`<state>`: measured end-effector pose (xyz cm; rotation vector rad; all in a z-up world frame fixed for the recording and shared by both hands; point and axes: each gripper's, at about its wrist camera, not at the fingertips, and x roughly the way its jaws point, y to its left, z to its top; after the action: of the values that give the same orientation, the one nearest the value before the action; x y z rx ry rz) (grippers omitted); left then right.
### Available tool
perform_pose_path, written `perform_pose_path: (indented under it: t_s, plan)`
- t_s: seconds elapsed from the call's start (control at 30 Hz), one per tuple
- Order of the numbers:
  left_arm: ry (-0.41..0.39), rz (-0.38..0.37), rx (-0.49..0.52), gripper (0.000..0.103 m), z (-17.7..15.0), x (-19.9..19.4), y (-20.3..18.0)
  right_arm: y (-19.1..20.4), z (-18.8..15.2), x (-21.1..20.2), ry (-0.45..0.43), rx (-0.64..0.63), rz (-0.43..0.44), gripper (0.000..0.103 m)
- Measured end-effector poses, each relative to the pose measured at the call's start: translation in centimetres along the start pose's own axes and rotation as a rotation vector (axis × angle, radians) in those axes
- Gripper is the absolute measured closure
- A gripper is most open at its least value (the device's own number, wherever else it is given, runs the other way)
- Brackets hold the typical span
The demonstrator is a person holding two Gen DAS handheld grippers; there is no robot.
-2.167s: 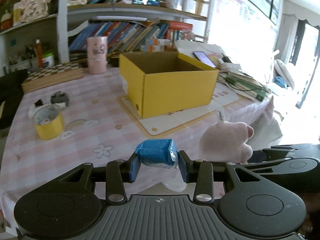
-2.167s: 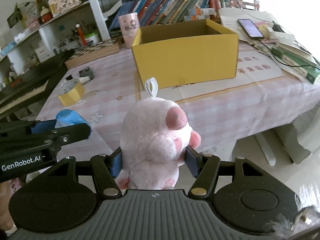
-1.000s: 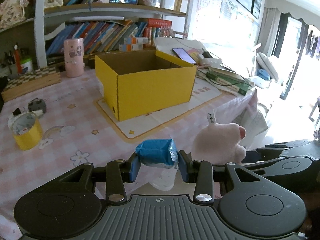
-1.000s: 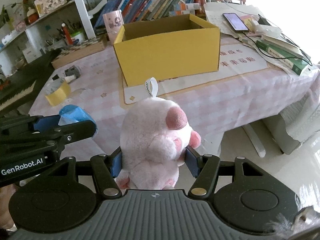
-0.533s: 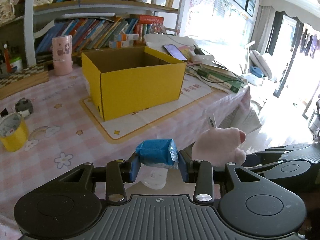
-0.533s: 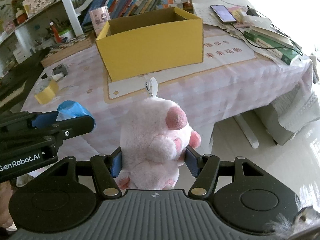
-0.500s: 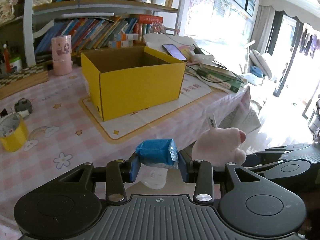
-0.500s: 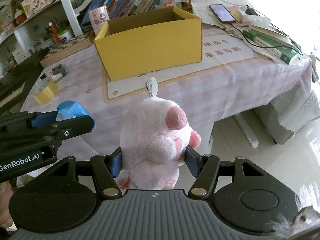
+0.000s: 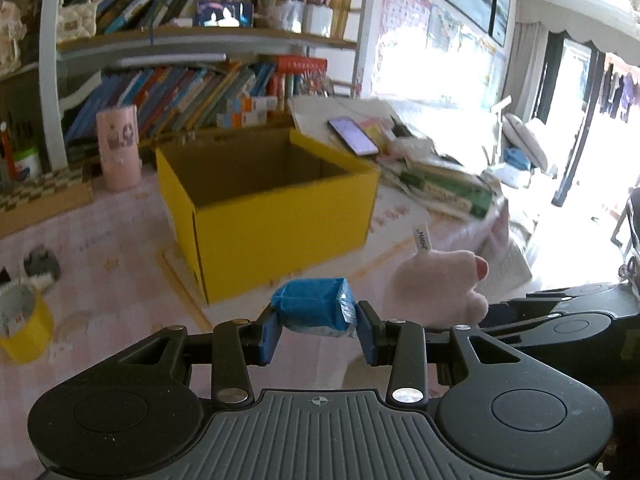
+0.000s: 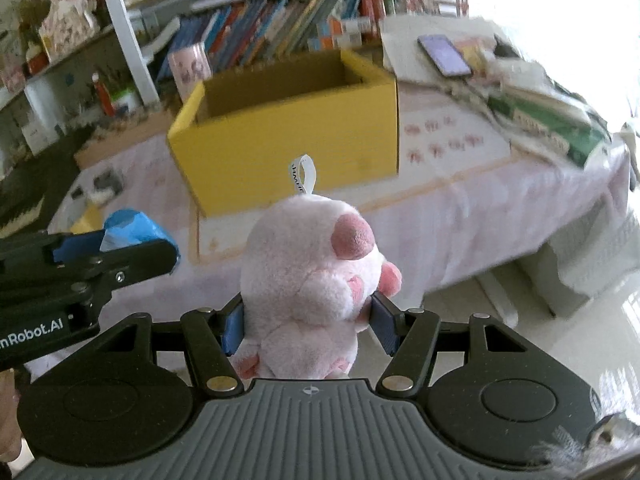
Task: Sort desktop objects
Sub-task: 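Lower into the yellow box, open left tool while right tool releases the pig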
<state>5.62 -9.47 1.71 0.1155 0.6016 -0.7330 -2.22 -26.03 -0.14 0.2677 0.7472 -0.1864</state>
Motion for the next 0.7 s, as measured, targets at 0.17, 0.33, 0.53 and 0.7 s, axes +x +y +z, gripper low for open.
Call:
perform_pose_path:
  t_s: [0.17, 0.33, 0.53, 0.7]
  plan:
    - [-0.078, 0.03, -0.006, 0.065, 3.6, 1.4, 0.7, -0.7, 4.7, 0.9, -0.085, -0.037, 0.023, 0.043]
    - [-0.137, 0.068, -0.029, 0.065, 7.1, 3.1, 1.7, -1.4, 10.2, 1.8, -0.172, -0.078, 0.062, 0.043]
    - [-0.154, 0.112, -0.039, 0.065, 10.2, 5.9, 2.7, -2.1, 15.5, 4.1, -0.223, -0.137, 0.114, 0.043]
    - [-0.093, 0.165, -0.042, 0.065, 11.7, 9.3, 3.6, -2.1, 19.0, 7.4, -0.192, -0.231, 0.138, 0.043]
